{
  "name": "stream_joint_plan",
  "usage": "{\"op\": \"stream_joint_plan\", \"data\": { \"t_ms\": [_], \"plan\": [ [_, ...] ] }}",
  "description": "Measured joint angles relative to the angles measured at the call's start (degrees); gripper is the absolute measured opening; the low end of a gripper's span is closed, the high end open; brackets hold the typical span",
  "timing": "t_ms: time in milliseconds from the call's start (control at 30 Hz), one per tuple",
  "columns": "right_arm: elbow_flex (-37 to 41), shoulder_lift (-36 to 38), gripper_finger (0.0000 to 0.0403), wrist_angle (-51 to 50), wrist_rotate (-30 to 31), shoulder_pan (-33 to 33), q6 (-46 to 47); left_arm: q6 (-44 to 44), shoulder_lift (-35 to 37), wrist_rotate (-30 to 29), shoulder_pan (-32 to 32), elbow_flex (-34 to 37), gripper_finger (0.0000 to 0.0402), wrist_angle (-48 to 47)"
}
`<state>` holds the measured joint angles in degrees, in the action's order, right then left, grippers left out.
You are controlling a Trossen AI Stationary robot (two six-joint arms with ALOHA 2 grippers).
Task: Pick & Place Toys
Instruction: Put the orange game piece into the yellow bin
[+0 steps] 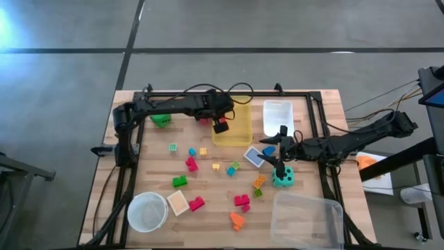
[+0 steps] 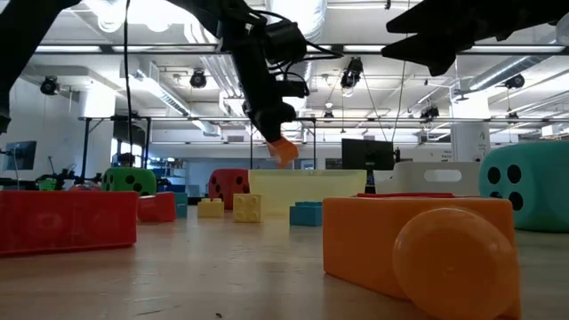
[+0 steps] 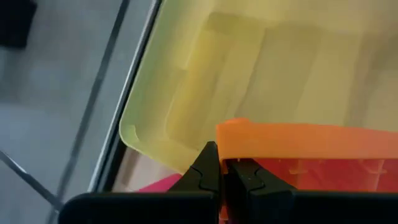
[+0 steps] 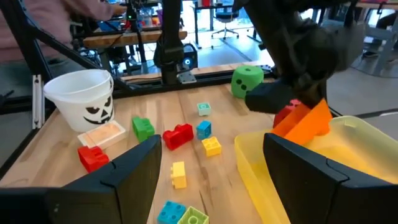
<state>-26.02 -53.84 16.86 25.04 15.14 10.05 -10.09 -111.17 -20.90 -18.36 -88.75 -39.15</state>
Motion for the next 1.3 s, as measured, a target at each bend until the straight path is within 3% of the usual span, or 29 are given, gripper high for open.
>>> {"op": "stream_joint_plan", "data": {
  "t_ms": [167, 433, 1300],
  "plan": [
    [-0.11, 0.0, 0.0276, 0.0, 0.0, 0.0, -1.26, -4.73, -1.33, 1.33, 0.76, 0.02, 0.0, 0.96],
    [-0.11, 0.0, 0.0276, -0.41, 0.0, 0.0, -1.06, -6.22, -4.28, 3.95, 1.14, -0.15, 0.0, 1.74],
    [-0.02, -0.33, 0.0276, -0.87, 0.0, 0.0, -0.6, -8.13, -8.16, 4.67, 1.41, 0.07, 0.0, -0.77]
  ]
}}
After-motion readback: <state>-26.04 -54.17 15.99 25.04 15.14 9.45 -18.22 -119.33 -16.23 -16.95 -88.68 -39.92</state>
